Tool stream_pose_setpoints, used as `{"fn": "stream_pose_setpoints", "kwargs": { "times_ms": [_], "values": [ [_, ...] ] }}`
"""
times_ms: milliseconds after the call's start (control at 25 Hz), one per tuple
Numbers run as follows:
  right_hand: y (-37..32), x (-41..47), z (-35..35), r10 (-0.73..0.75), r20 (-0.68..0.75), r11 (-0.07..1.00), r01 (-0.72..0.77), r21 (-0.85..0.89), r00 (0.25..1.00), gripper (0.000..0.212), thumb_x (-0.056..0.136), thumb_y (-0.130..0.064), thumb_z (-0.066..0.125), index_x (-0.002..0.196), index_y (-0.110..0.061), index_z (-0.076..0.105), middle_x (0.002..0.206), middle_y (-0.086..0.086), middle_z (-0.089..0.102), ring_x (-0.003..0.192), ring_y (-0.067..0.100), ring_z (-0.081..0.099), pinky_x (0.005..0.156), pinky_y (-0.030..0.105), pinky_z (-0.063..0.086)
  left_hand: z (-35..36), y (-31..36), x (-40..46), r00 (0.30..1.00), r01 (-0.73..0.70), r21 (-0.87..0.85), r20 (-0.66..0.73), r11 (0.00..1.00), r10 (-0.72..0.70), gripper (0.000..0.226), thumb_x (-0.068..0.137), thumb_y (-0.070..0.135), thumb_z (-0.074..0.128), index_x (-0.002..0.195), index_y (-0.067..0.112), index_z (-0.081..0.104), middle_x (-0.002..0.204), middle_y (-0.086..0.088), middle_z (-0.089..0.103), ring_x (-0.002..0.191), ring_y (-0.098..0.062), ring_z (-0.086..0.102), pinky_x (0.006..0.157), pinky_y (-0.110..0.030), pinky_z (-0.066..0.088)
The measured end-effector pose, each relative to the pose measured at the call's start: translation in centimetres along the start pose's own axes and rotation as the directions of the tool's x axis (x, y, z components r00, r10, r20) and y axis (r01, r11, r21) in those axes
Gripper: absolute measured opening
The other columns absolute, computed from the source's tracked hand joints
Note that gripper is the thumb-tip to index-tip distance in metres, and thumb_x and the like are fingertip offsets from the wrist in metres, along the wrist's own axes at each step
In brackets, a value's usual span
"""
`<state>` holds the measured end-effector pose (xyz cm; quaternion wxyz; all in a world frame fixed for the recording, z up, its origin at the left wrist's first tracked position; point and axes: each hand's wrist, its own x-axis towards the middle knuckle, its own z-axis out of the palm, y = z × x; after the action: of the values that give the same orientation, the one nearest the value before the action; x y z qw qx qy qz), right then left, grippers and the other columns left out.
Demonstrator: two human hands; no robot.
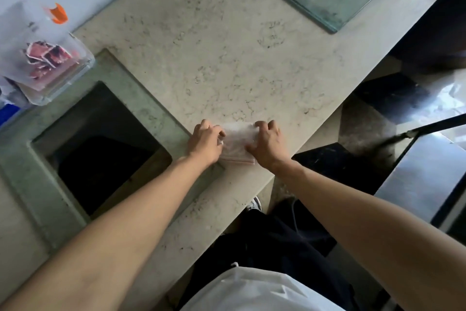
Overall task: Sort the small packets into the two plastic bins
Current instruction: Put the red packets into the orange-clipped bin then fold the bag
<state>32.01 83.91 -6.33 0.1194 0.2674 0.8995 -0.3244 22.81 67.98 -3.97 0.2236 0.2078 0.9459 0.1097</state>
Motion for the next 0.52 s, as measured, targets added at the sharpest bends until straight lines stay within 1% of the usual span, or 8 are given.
{"fn": "stream_pose_setpoints", "kwargs": {
  "times_ms": [80, 120, 200, 280, 360, 440, 480, 520],
  "values": [
    [0.2, 0.1, 0.4, 0.010, -0.015, 1.000, -0.010, 0.017, 1.000, 0.048, 0.078, -0.032, 0.070, 0.122, -0.017, 0.055, 0.119, 0.009, 0.048, 0.110, 0.029, 0.049, 0.098, 0.038, 0.045, 0.9, 0.2, 0.3, 0.999, 0.040, 0.047, -0.014, 0.998, -0.040, 0.052, 0.082, 0.018, 0.073, 0.129, 0.015, 0.051, 0.129, -0.017, 0.043, 0.116, -0.034, 0.046, 0.096, -0.042, 0.049],
    [0.2, 0.0, 0.5, 0.014, -0.024, 1.000, -0.013, 0.027, 1.000, 0.038, 0.078, -0.030, 0.068, 0.113, -0.017, 0.059, 0.116, 0.008, 0.049, 0.108, 0.028, 0.049, 0.096, 0.038, 0.045, 1.2, 0.3, 0.4, 0.998, 0.065, 0.067, -0.026, 0.996, -0.063, 0.056, 0.081, 0.020, 0.074, 0.129, 0.013, 0.048, 0.131, -0.018, 0.041, 0.118, -0.035, 0.043, 0.097, -0.042, 0.047],
    [0.2, -0.4, 0.7, -0.001, -0.039, 0.999, 0.003, 0.052, 0.999, 0.019, 0.081, -0.026, 0.064, 0.097, -0.017, 0.061, 0.109, 0.007, 0.052, 0.104, 0.027, 0.049, 0.093, 0.038, 0.046, 1.5, 0.5, 0.6, 0.994, 0.100, 0.090, -0.049, 0.991, -0.096, 0.057, 0.077, 0.025, 0.076, 0.126, 0.013, 0.049, 0.130, -0.017, 0.041, 0.117, -0.035, 0.042, 0.095, -0.040, 0.044],
    [0.1, -1.2, 0.7, -0.014, -0.057, 0.993, 0.020, 0.116, 0.998, 0.004, 0.083, -0.019, 0.060, 0.085, -0.016, 0.058, 0.100, 0.005, 0.055, 0.099, 0.027, 0.051, 0.086, 0.037, 0.047, 1.6, 0.5, 0.5, 0.994, 0.093, 0.079, -0.058, 0.992, -0.089, 0.056, 0.072, 0.026, 0.079, 0.119, 0.014, 0.051, 0.125, -0.015, 0.046, 0.115, -0.034, 0.044, 0.092, -0.038, 0.043],
    [0.2, -2.3, 0.5, 0.008, -0.089, 0.983, 0.009, 0.185, 0.996, 0.004, 0.083, -0.014, 0.058, 0.080, -0.016, 0.056, 0.090, 0.001, 0.059, 0.089, 0.025, 0.056, 0.075, 0.033, 0.048, 1.4, 0.4, 0.2, 0.996, 0.062, -0.016, -0.061, 0.998, -0.062, 0.044, 0.070, 0.017, 0.078, 0.104, 0.015, 0.051, 0.113, -0.011, 0.053, 0.106, -0.031, 0.049, 0.080, -0.032, 0.043],
    [0.3, -4.1, 0.0, 0.066, -0.125, 0.967, -0.033, 0.251, 0.990, 0.005, 0.083, -0.013, 0.059, 0.080, -0.016, 0.058, 0.078, -0.001, 0.063, 0.075, 0.021, 0.060, 0.061, 0.029, 0.049, 1.1, 0.2, -0.6, 0.997, 0.059, -0.186, -0.045, 0.981, -0.069, 0.030, 0.070, 0.008, 0.070, 0.090, 0.017, 0.050, 0.092, -0.005, 0.060, 0.086, -0.026, 0.055, 0.059, -0.028, 0.037],
    [0.4, -5.1, -0.4, 0.102, -0.150, 0.960, -0.058, 0.275, 0.983, 0.006, 0.083, -0.014, 0.061, 0.079, -0.017, 0.059, 0.074, -0.002, 0.064, 0.069, 0.019, 0.060, 0.056, 0.026, 0.048, 0.9, 0.4, -1.2, 0.997, 0.070, -0.274, -0.022, 0.959, -0.079, 0.027, 0.069, 0.006, 0.068, 0.086, 0.017, 0.050, 0.082, -0.001, 0.060, 0.076, -0.023, 0.054, 0.053, -0.027, 0.035],
    [0.8, -6.4, -0.7, 0.146, -0.179, 0.949, -0.086, 0.304, 0.973, 0.007, 0.083, -0.015, 0.063, 0.078, -0.019, 0.060, 0.072, -0.005, 0.064, 0.066, 0.016, 0.060, 0.053, 0.022, 0.046, 0.7, 0.9, -2.0, 0.997, 0.081, -0.364, 0.016, 0.928, -0.081, 0.026, 0.068, 0.007, 0.069, 0.085, 0.017, 0.052, 0.076, 0.002, 0.058, 0.071, -0.021, 0.054, 0.051, -0.024, 0.036]
  ]
}}
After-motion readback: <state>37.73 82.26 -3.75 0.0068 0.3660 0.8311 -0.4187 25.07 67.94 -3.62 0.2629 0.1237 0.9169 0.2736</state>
